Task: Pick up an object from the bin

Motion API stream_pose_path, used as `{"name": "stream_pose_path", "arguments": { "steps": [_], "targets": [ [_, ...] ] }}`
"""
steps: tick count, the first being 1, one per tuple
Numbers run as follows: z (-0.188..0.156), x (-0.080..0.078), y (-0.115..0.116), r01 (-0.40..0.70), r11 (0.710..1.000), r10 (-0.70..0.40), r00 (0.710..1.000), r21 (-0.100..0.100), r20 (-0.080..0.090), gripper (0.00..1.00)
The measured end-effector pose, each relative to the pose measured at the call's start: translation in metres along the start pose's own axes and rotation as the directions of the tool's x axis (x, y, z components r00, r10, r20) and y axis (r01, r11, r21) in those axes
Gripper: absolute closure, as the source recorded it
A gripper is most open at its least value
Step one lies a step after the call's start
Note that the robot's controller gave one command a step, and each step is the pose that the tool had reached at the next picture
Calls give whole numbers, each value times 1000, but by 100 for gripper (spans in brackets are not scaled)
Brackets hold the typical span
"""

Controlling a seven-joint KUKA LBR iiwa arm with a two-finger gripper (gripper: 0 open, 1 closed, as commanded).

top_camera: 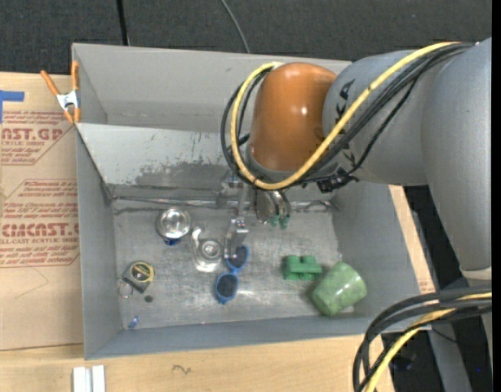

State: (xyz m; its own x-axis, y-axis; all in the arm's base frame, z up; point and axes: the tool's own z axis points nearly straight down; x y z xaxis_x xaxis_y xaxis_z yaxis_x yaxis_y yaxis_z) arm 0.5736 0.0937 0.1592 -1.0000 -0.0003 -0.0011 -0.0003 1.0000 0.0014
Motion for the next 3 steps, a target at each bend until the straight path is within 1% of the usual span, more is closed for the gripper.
{"name": "stream_pose_path", "arguments": {
  "steps": [1, 2, 3],
  "targets": [
    [72, 38, -15, 235, 972, -235, 972, 1, 15, 0],
    [69, 37, -17, 234, 972, -234, 972, 5, 9, 100],
    [-93, 36, -11, 322, 947, -322, 947, 3, 9, 100]
  ]
}}
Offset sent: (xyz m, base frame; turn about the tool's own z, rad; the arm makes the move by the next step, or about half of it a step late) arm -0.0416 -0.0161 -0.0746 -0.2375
